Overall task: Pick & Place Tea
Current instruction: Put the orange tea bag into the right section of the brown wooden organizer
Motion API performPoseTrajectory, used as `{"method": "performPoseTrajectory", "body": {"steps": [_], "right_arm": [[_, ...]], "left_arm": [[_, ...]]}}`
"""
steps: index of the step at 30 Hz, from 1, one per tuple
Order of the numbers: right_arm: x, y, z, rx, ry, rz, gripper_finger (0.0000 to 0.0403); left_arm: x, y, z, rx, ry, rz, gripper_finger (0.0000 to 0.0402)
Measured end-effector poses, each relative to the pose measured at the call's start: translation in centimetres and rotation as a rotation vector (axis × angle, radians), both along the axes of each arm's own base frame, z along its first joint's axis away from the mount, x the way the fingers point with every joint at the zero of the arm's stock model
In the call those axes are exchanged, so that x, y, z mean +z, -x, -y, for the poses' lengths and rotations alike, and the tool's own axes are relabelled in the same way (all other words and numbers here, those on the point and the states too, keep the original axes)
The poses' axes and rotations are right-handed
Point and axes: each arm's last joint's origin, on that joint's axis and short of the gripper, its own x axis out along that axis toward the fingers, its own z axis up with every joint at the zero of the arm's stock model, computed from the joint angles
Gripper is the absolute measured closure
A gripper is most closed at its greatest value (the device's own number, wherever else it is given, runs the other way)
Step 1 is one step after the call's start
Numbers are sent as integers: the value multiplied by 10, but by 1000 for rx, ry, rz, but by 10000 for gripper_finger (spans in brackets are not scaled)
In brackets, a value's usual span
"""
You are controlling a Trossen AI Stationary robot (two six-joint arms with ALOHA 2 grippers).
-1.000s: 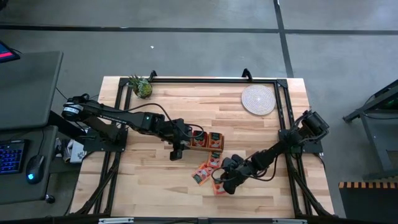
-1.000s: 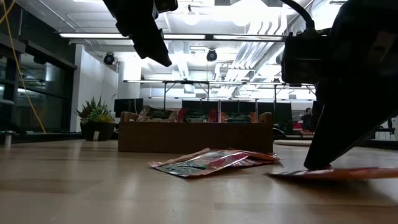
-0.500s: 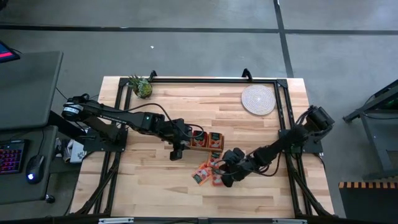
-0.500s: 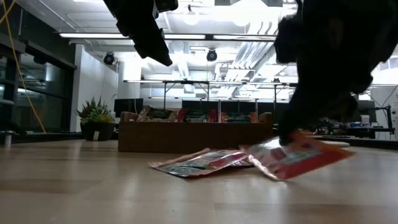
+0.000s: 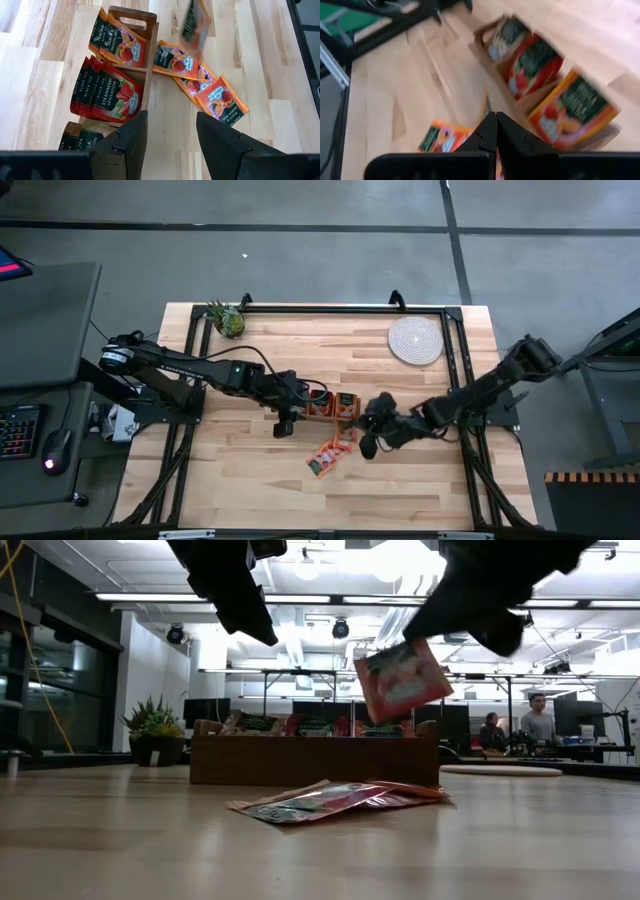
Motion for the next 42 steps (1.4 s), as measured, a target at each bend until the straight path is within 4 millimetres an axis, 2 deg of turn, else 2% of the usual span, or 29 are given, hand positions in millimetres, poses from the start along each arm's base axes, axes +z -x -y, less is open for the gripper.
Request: {"method": "performPoseTrajectory", "body": {"steps": [6,13,22,35,42], "right_arm": [[15,0,17,-1,64,32,403],[20,-5,29,9,105,44,403],[23,-6,32,35,132,46,403],[26,-6,44,-88,285,44,403],[26,-7,50,-97,305,33,403]], "left_arm": [[0,0,0,1,0,1,234],[0,0,0,6,5,0,234],[0,0,0,6,5,-1,234],[1,-1,0,10,3,16,234],[2,-2,0,11,4,25,234]]}}
